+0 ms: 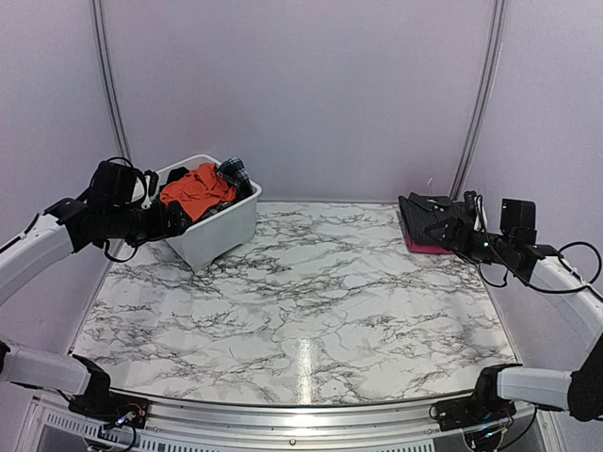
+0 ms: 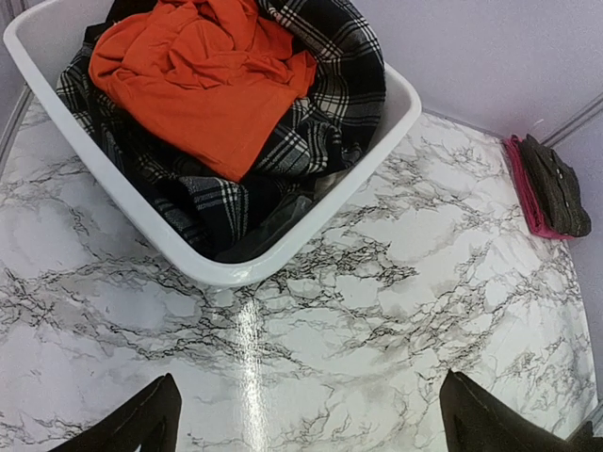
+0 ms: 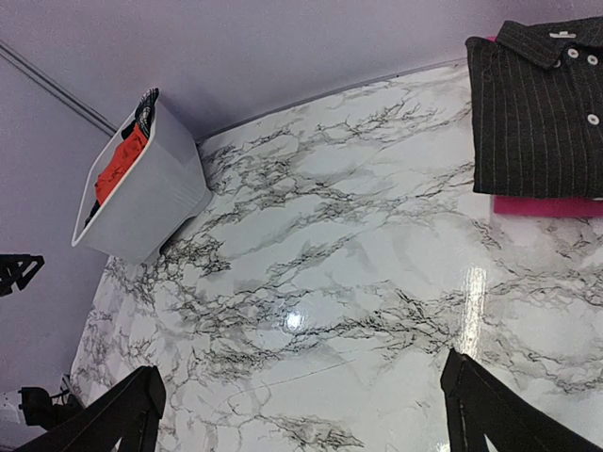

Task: Fold and stack the mixed laundry pile
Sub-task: Reset both arms

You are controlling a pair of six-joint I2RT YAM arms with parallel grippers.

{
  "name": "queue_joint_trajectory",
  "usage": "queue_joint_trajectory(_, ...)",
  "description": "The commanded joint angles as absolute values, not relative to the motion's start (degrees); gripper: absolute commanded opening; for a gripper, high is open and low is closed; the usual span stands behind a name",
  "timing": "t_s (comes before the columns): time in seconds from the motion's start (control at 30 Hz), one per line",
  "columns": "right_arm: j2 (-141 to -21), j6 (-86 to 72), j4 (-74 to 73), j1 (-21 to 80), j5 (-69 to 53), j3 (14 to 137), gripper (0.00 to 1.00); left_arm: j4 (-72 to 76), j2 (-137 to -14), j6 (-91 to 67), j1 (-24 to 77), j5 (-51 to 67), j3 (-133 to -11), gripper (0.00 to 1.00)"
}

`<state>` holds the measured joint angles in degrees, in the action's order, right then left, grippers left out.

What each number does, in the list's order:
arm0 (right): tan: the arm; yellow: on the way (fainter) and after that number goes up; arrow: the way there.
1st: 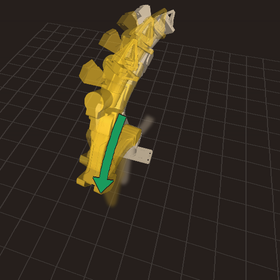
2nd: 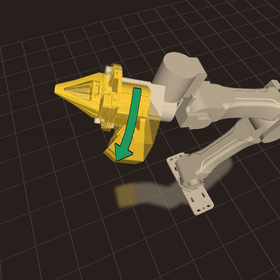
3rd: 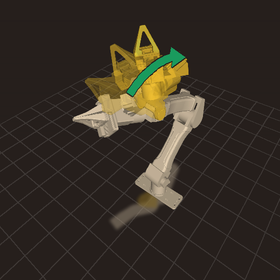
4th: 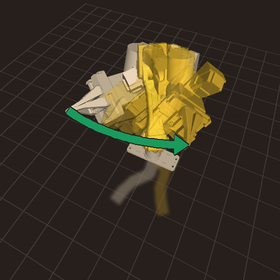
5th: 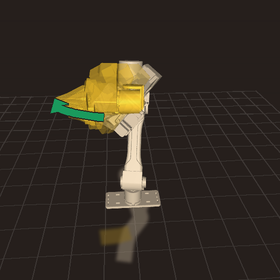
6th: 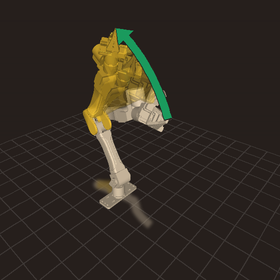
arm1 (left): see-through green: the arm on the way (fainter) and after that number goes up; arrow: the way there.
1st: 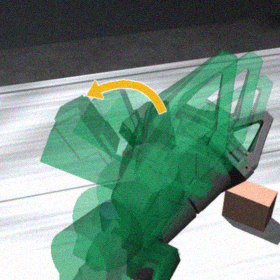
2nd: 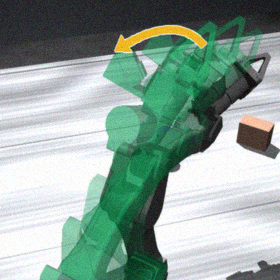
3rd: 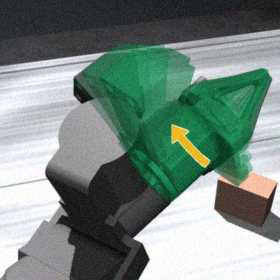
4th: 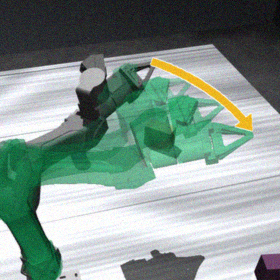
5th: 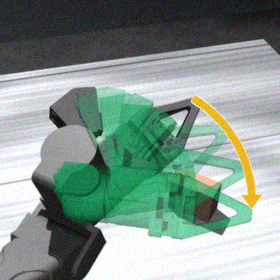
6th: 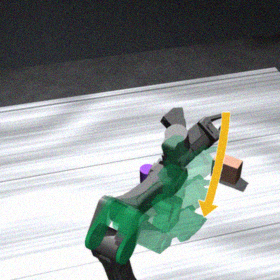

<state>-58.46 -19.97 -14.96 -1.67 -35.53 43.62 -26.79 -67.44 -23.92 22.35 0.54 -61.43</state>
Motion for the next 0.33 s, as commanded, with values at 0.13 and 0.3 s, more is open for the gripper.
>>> queue_joint_trajectory(0.13,-57.8,-20.2,-16.0,-2.0,-35.1,40.8,0.99,-24.9,-66.4,-28.1,21.8,0.6,-58.0,0.99)
queue_joint_trajectory(0.3,-55.9,-19.7,-16.5,-2.1,-34.2,40.3,0.99,-25.0,-66.7,-28.2,21.8,0.6,-57.7,0.99)
